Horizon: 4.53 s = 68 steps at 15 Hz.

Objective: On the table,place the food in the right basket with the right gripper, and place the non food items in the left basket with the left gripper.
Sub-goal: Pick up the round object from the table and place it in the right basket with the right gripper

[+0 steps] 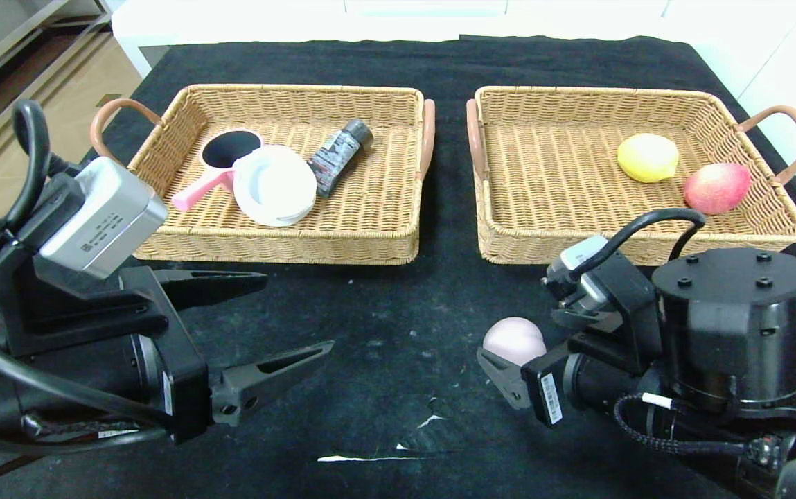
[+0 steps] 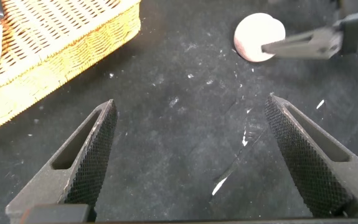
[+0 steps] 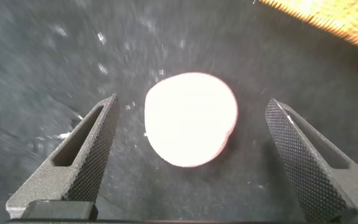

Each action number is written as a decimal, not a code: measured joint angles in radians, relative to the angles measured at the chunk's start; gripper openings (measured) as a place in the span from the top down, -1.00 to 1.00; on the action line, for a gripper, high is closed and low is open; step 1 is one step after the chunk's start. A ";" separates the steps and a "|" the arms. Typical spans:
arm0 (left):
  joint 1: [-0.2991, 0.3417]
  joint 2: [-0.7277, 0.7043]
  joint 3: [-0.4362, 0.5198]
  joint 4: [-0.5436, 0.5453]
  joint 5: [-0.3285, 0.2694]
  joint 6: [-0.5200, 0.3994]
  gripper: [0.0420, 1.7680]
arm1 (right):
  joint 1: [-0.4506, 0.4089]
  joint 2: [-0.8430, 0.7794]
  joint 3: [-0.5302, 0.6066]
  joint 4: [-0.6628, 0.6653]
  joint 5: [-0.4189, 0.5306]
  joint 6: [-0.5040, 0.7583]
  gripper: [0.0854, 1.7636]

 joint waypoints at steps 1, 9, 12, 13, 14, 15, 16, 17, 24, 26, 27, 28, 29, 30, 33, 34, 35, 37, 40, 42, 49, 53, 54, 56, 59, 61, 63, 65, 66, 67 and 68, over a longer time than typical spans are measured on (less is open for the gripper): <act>0.000 0.000 0.000 0.001 0.000 0.000 -0.94 | 0.000 0.012 0.001 -0.002 -0.002 -0.001 -0.94; -0.001 0.006 0.003 0.001 -0.001 0.001 -0.94 | -0.019 0.064 -0.004 -0.026 -0.004 0.000 -0.94; -0.001 0.009 0.003 0.001 -0.001 0.001 -0.94 | -0.030 0.074 -0.009 -0.030 -0.003 0.000 -0.94; -0.002 0.010 0.003 0.001 -0.001 0.001 -0.94 | -0.037 0.078 -0.011 -0.036 -0.002 0.001 -0.94; -0.002 0.010 0.003 0.001 -0.002 0.001 -0.94 | -0.041 0.082 -0.011 -0.042 -0.001 0.002 -0.94; -0.003 0.010 0.003 0.001 -0.001 0.001 -0.94 | -0.044 0.088 -0.011 -0.051 0.000 0.002 -0.94; -0.003 0.011 0.003 0.001 -0.002 0.001 -0.94 | -0.046 0.092 -0.012 -0.063 0.001 0.002 -0.94; -0.003 0.011 0.003 0.001 -0.002 0.001 -0.94 | -0.047 0.095 -0.013 -0.068 0.001 0.001 -0.94; -0.003 0.012 0.004 0.002 -0.003 0.001 -0.94 | -0.044 0.098 -0.002 -0.067 0.007 0.000 -0.13; -0.003 0.012 0.003 0.003 -0.003 0.001 -0.94 | -0.043 0.098 -0.002 -0.068 0.007 0.000 0.11; -0.003 0.012 0.003 0.003 -0.003 0.001 -0.94 | -0.043 0.098 -0.002 -0.068 0.007 0.000 0.25; -0.003 0.012 0.003 0.002 -0.003 0.001 -0.94 | -0.043 0.097 -0.003 -0.069 0.007 0.000 0.67; -0.003 0.013 0.003 0.002 -0.003 0.001 -0.94 | -0.043 0.097 -0.003 -0.070 0.007 0.000 0.89; -0.003 0.013 0.003 0.003 -0.003 0.001 -0.94 | -0.043 0.097 -0.003 -0.069 0.007 0.000 0.89; -0.003 0.013 0.004 0.003 -0.004 0.001 -0.94 | -0.043 0.097 -0.003 -0.068 0.007 0.001 0.89; -0.003 0.013 0.004 0.003 -0.004 0.001 -0.94 | -0.043 0.096 -0.003 -0.068 0.007 0.000 0.89; -0.003 0.014 0.004 0.002 -0.004 0.001 -0.94 | -0.043 0.095 -0.004 -0.068 0.007 0.000 0.89; -0.003 0.014 0.005 0.002 -0.005 0.001 -0.94 | -0.043 0.095 -0.005 -0.068 0.007 0.001 0.89; -0.003 0.014 0.005 0.003 -0.005 0.001 -0.94 | -0.043 0.092 -0.004 -0.068 0.010 0.001 0.89; -0.003 0.014 0.005 0.003 -0.004 0.001 -0.94 | -0.039 0.082 -0.006 -0.067 0.011 0.002 0.89; -0.003 0.021 0.008 0.001 -0.005 0.001 -0.94 | -0.027 0.004 -0.041 -0.052 0.011 -0.011 0.89; -0.003 0.022 0.009 0.001 -0.006 0.002 -0.94 | -0.040 -0.020 -0.100 -0.030 0.011 -0.037 0.89; -0.003 0.022 0.009 0.001 -0.006 0.002 -0.94 | -0.047 -0.023 -0.124 -0.016 0.011 -0.044 0.89; -0.003 0.022 0.009 0.001 -0.006 0.003 -0.94 | -0.064 -0.027 -0.189 0.027 0.011 -0.049 0.89; -0.003 0.022 0.010 0.001 -0.006 0.003 -0.94 | -0.110 -0.024 -0.285 0.077 0.049 -0.057 0.89; -0.003 0.022 0.010 0.001 -0.006 0.003 -0.94 | -0.162 -0.014 -0.342 0.106 0.083 -0.058 0.89; -0.003 0.022 0.011 0.003 -0.007 0.003 -0.94 | -0.225 -0.003 -0.397 0.130 0.136 -0.057 0.89; -0.004 0.022 0.011 0.001 -0.007 0.003 -0.94 | -0.291 0.010 -0.444 0.154 0.199 -0.058 0.89; -0.004 0.023 0.011 0.001 -0.007 0.003 -0.94 | -0.325 0.019 -0.468 0.160 0.220 -0.057 0.89; -0.005 0.024 0.011 0.001 -0.006 0.003 -0.94 | -0.360 0.029 -0.493 0.164 0.237 -0.057 0.89; -0.005 0.026 0.011 0.001 -0.006 0.002 -0.94 | -0.398 0.042 -0.518 0.165 0.256 -0.057 0.89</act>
